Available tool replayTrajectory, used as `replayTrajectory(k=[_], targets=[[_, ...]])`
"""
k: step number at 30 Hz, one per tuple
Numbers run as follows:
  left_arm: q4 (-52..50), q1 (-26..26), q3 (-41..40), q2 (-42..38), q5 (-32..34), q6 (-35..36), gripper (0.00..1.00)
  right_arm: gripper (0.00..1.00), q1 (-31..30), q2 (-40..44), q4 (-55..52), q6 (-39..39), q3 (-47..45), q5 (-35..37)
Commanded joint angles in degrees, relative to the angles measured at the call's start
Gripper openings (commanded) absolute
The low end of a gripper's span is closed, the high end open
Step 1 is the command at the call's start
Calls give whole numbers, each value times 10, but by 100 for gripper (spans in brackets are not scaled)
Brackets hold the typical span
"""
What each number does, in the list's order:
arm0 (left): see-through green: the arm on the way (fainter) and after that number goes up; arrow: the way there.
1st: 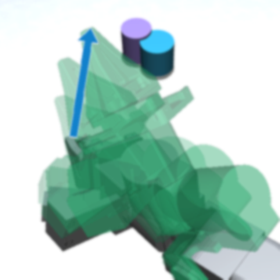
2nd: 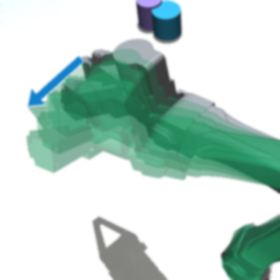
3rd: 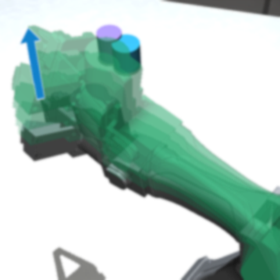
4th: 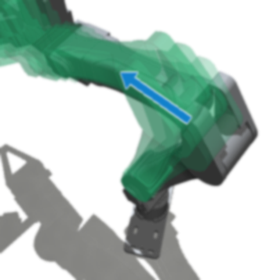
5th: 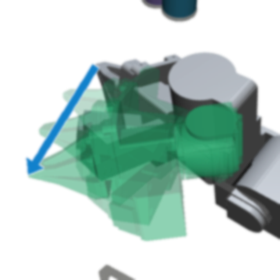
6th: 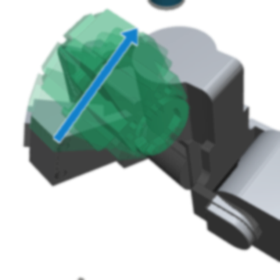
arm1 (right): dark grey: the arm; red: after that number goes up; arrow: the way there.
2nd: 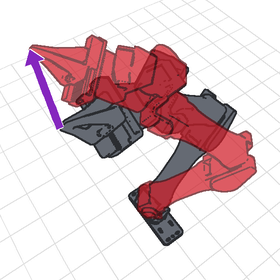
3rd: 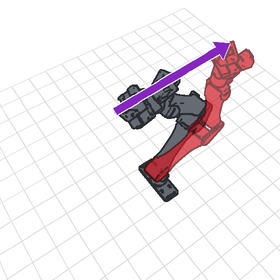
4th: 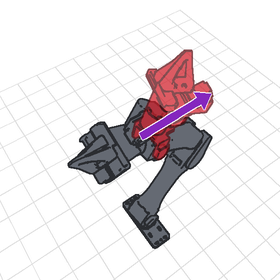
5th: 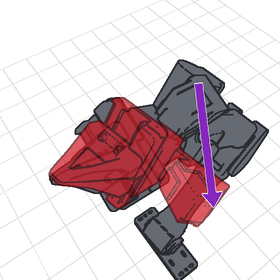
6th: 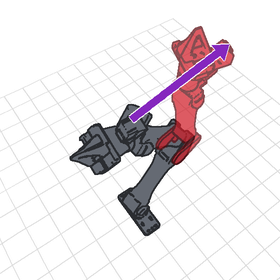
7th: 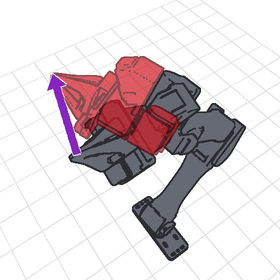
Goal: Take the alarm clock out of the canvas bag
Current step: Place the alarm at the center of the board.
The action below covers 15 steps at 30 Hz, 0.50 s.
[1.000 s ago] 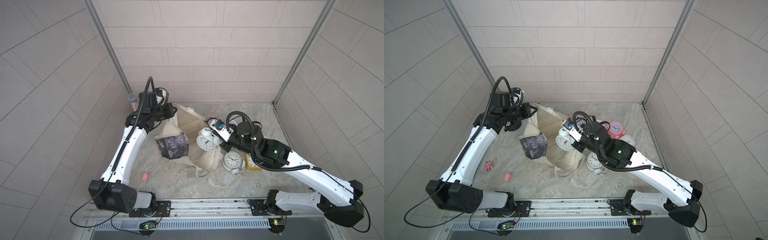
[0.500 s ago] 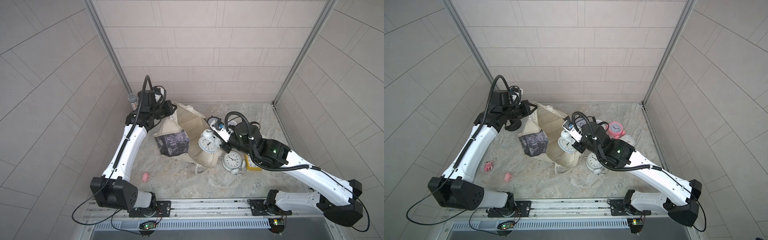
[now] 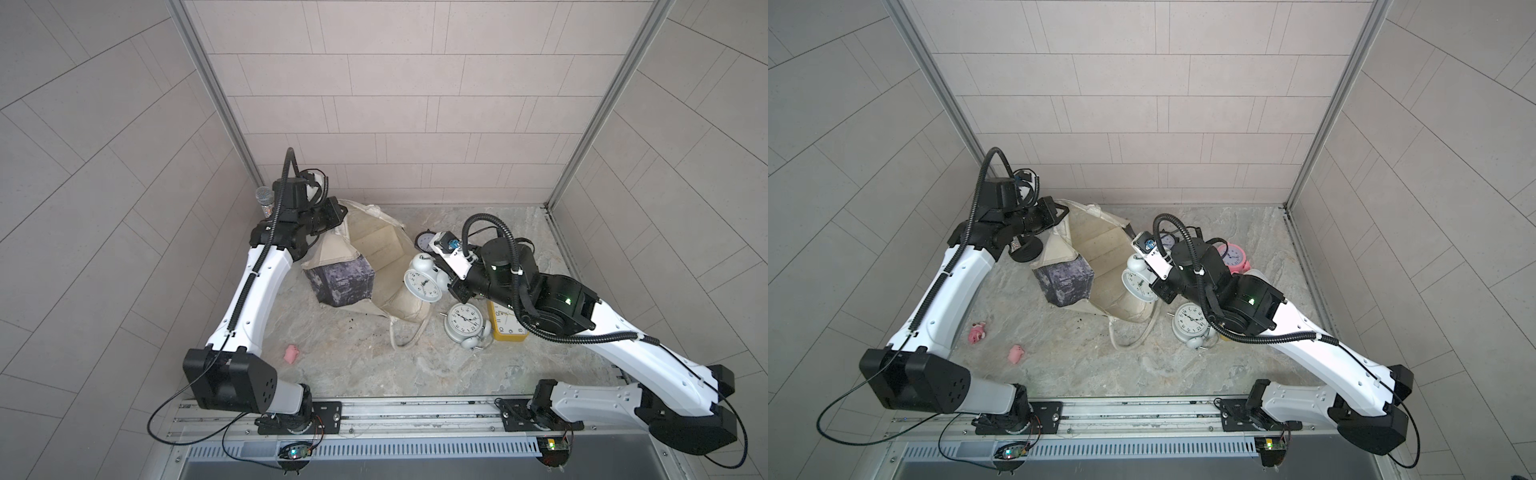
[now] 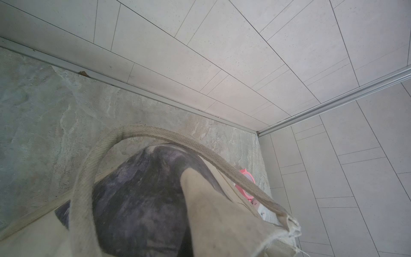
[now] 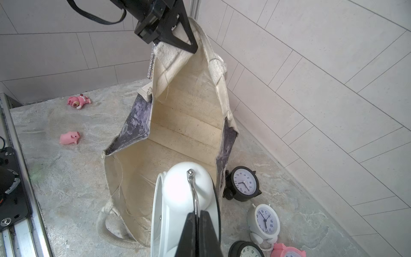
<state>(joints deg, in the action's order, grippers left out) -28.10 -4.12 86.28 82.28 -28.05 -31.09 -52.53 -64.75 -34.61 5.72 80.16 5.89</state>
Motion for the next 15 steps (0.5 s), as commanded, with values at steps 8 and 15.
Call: replayTrajectory(k=[8, 15], targets=[[27, 19, 37, 1, 33, -6, 0, 0, 0, 51, -30, -37, 2, 14], [28, 29, 39, -2, 32, -13, 0, 0, -1, 79, -46, -57, -44, 16]])
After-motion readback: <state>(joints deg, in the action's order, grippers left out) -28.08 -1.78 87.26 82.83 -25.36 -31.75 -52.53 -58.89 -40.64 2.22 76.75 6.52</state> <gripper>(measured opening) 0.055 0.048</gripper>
